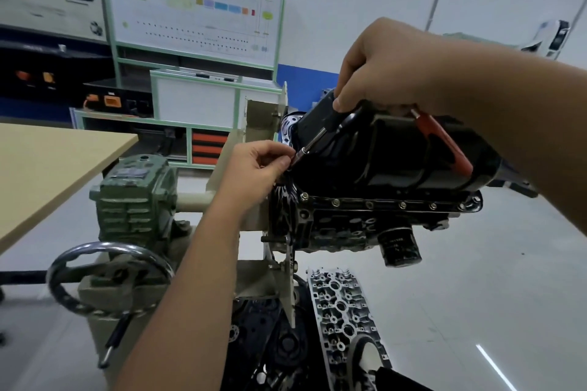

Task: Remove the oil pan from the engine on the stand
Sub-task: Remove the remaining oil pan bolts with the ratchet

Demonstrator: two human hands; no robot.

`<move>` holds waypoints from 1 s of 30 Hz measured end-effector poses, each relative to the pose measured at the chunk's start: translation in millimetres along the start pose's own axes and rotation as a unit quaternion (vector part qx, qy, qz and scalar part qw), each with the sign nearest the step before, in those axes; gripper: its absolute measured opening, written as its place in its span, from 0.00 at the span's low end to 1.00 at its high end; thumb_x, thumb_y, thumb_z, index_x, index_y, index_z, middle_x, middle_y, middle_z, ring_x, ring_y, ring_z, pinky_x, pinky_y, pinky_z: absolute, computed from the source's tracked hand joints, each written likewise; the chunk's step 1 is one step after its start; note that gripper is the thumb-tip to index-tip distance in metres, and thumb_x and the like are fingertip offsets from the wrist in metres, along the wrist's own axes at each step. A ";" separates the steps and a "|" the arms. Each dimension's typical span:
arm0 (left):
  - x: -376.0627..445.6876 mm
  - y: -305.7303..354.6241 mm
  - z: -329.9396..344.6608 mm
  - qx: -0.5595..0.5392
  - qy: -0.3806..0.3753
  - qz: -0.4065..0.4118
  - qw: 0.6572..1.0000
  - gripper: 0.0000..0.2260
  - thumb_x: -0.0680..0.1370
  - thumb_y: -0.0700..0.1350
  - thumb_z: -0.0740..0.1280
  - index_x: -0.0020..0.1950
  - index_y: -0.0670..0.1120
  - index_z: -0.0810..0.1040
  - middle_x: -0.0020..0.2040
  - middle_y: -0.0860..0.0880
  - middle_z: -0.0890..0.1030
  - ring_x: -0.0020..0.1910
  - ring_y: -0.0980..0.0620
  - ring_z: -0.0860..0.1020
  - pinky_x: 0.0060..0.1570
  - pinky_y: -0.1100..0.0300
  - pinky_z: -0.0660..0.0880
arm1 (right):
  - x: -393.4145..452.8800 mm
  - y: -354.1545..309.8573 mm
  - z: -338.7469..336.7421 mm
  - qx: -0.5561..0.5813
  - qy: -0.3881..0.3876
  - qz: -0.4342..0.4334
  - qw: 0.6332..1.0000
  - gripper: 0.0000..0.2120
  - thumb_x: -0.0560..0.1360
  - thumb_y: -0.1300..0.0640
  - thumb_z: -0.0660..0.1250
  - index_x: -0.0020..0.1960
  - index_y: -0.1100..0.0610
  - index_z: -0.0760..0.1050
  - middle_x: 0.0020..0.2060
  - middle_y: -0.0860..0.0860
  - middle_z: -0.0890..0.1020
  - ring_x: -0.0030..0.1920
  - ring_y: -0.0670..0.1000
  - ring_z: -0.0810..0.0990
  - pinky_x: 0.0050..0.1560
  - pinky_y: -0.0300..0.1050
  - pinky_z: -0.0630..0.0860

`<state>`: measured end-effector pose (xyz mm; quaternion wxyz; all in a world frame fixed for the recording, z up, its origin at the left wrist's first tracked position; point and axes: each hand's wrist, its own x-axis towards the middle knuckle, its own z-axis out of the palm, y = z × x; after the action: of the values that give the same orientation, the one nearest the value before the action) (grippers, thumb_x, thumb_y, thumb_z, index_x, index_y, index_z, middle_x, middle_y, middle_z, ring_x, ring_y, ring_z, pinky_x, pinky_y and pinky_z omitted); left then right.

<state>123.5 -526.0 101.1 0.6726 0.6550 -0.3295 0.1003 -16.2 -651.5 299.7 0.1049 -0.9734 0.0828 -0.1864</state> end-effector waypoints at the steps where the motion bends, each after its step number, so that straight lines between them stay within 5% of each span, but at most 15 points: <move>1: 1.0 1.2 -0.4 -0.008 0.001 -0.004 1.000 0.11 0.80 0.31 0.68 0.51 0.44 0.85 0.39 0.52 0.85 0.36 0.61 0.80 0.41 0.65 0.78 | 0.9 -1.7 0.0 -0.006 -0.001 -0.006 1.000 0.06 0.70 0.56 0.79 0.42 0.58 0.84 0.20 0.49 0.74 0.21 0.50 0.70 0.22 0.37 0.69; 4: 3.9 7.7 -0.1 -0.118 0.028 -0.050 0.991 0.11 0.86 0.40 0.61 0.55 0.45 0.84 0.43 0.44 0.87 0.42 0.51 0.83 0.42 0.57 0.78 | 4.4 -11.8 2.7 -0.053 -0.009 -0.058 0.997 0.06 0.69 0.54 0.80 0.42 0.55 0.84 0.31 0.48 0.81 0.31 0.48 0.77 0.29 0.37 0.69; 9: 10.7 15.6 -1.7 -0.389 0.024 -0.117 0.914 0.38 0.82 0.70 0.46 0.55 0.43 0.86 0.55 0.35 0.85 0.57 0.37 0.84 0.60 0.46 0.80 | 15.6 -29.1 6.2 -0.138 -0.015 -0.126 0.982 0.08 0.69 0.52 0.80 0.39 0.52 0.81 0.35 0.48 0.81 0.38 0.46 0.78 0.32 0.40 0.69; 12: 11.6 20.2 10.0 -0.330 -0.024 -0.056 0.942 0.34 0.83 0.67 0.49 0.56 0.45 0.86 0.56 0.36 0.85 0.59 0.36 0.83 0.64 0.44 0.77 | 21.3 -33.1 5.1 -0.132 -0.021 -0.124 0.983 0.08 0.70 0.54 0.79 0.40 0.55 0.81 0.37 0.50 0.83 0.39 0.50 0.81 0.34 0.42 0.74; 16: 22.0 31.1 24.3 -0.204 -0.025 0.072 0.976 0.17 0.83 0.59 0.63 0.59 0.50 0.85 0.51 0.41 0.86 0.51 0.41 0.85 0.54 0.51 0.80 | 28.9 -35.9 2.2 -0.122 -0.025 -0.073 0.990 0.09 0.71 0.55 0.77 0.38 0.59 0.80 0.26 0.51 0.80 0.24 0.51 0.76 0.22 0.37 0.69; 22: 37.0 34.5 27.2 -0.202 -0.069 0.062 0.975 0.30 0.81 0.71 0.56 0.54 0.48 0.83 0.40 0.46 0.77 0.35 0.51 0.71 0.37 0.59 0.68 | 33.5 -40.4 1.9 -0.125 -0.029 -0.120 0.984 0.13 0.78 0.59 0.67 0.36 0.58 0.69 0.31 0.52 0.72 0.27 0.49 0.69 0.11 0.32 0.58; 25: 44.2 40.0 33.0 -0.193 -0.109 0.044 0.974 0.30 0.78 0.74 0.54 0.46 0.49 0.78 0.33 0.52 0.65 0.28 0.53 0.61 0.30 0.63 0.62 | 35.3 -41.1 0.9 -0.109 -0.034 -0.129 0.985 0.12 0.79 0.61 0.64 0.37 0.58 0.69 0.32 0.52 0.72 0.28 0.49 0.69 0.15 0.36 0.63; 30: 41.8 42.5 31.4 -0.181 -0.105 0.042 0.977 0.22 0.81 0.69 0.57 0.37 0.55 0.73 0.28 0.58 0.63 0.24 0.56 0.57 0.28 0.63 0.56 | 29.2 -49.3 9.3 -0.156 -0.007 -0.218 0.963 0.13 0.82 0.61 0.59 0.39 0.58 0.69 0.34 0.50 0.68 0.31 0.48 0.65 0.28 0.41 0.60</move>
<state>121.5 -563.0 157.4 0.7367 0.5147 -0.4386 -0.0025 20.1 -608.2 312.9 -0.0913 -0.9733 -0.1037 -0.1831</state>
